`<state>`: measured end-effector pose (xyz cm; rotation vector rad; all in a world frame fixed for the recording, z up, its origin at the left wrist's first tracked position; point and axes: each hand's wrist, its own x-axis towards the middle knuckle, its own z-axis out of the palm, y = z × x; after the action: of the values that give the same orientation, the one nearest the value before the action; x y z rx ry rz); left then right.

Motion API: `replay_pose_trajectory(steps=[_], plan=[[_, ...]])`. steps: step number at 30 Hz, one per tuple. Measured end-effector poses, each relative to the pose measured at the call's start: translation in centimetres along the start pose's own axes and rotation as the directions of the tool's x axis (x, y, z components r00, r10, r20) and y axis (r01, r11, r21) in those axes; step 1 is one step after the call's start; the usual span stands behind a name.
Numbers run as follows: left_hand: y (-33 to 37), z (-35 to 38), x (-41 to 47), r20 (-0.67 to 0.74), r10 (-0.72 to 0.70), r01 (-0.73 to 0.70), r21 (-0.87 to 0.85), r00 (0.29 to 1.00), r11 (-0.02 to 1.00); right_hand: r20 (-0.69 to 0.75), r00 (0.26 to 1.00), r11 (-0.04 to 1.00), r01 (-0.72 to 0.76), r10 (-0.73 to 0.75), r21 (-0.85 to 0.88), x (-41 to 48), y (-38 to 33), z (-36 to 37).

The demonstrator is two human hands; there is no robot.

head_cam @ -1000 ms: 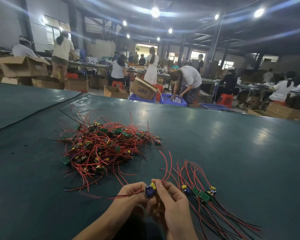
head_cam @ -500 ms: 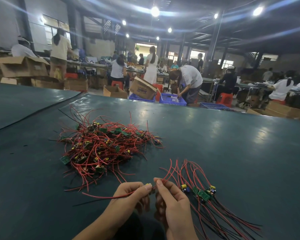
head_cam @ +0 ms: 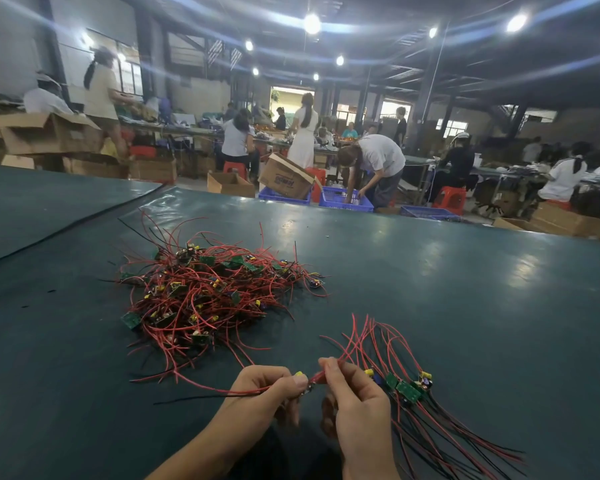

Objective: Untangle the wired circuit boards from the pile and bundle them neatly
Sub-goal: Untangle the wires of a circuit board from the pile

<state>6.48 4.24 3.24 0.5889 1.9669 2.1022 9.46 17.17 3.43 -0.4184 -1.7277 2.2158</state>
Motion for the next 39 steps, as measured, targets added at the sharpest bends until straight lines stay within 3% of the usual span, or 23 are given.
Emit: replay_pose_trajectory(steps=[13,17,21,25,29,39], plan=[[0.3,0.1,-0.2,0.060,0.066,-0.069,0.049,0.996,0.996,-0.255,0.966,0.972,0.013,0.048,0.233,2.9,-1.7,-3.0],[0.2,0.0,-0.2,0.053,0.066,-0.067,0.030,0.996,0.997,-0.271,0.962,0.966,0.041,0.030,0.253,3.2,-1.5,-3.2],[0.2,-0.2,-0.1,0.019,0.060,-0.061,0.009,0.998,0.998,-0.205,0.978,0.971,0.021,0.030,0.240,2.5,-1.3,-2.4],[0.4,-0.1,-0.1,0.017,0.048,-0.048,-0.009,0.999,0.999,0.019,0.999,0.994,-0.034,0.032,0.102,1.1,-0.8,-1.1],[0.5,0.0,-0.1,0.025,0.051,-0.050,-0.040,0.998,0.998,0.221,0.972,0.997,-0.075,0.074,-0.006,-0.6,-0.1,0.6],[0.2,-0.1,-0.2,0.094,0.015,-0.024,0.095,0.995,0.995,0.132,0.977,0.984,-0.173,0.167,0.037,-0.5,-1.3,-0.1]])
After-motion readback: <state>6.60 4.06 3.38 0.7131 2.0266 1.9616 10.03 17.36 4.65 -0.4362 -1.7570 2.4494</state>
